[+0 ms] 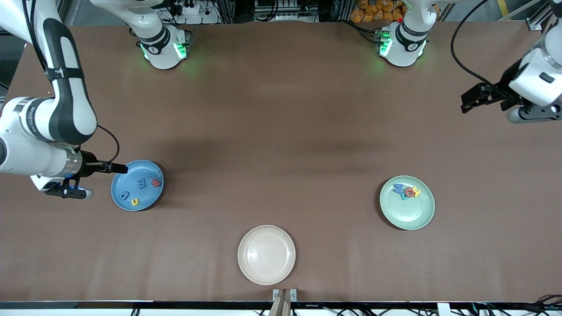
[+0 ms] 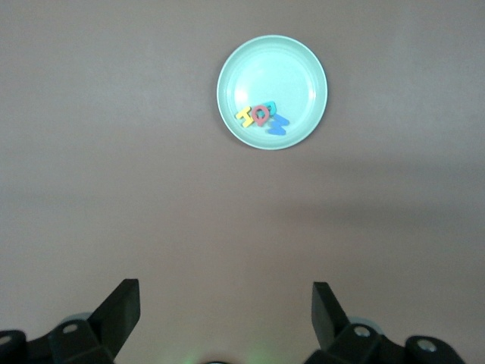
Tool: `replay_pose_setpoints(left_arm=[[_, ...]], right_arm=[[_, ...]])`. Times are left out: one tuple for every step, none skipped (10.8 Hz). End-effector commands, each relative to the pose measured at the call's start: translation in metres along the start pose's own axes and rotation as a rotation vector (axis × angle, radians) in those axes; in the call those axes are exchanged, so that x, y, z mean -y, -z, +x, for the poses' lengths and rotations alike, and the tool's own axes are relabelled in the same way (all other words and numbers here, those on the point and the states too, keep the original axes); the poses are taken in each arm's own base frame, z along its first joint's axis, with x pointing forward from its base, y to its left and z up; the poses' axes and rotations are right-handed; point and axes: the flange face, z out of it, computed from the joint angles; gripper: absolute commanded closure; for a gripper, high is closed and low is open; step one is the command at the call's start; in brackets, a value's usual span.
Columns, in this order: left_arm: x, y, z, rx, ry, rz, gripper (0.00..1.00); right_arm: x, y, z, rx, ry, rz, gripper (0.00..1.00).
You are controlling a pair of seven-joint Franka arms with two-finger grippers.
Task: Sort upper and lower case letters into plates
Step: 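Open the right gripper over the blue plate and release the w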
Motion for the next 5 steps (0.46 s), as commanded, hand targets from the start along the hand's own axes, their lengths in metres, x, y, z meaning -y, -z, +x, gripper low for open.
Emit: replay_pose_setpoints(left_arm=[[0.010, 0.001, 0.002, -0.040, 0.006, -0.031, 0.00], [0.010, 0.001, 0.003, -0.046, 0.006, -0.030, 0.00], [0.011, 0.000, 0.004, -0.050, 0.008, -0.026, 0.00], [0.011, 0.000, 0.004, -0.051, 0.006, -0.021, 0.00], [0.012, 0.000, 0.004, -0.051, 0.008, -0.020, 0.00]], right_arm=[[0.012, -0.009, -0.047, -0.037, 0.065, -0.056, 0.00], [0.019, -0.007, -0.061, -0.051, 0.086, -0.066, 0.00], [0.021, 0.001, -0.070, -0.063, 0.093, -0.070, 0.00], [0.025, 0.008, -0.079, -0.076, 0.101, -0.073, 0.00], [0.033, 0.023, -0.087, -0.102, 0.117, -0.077, 0.00]])
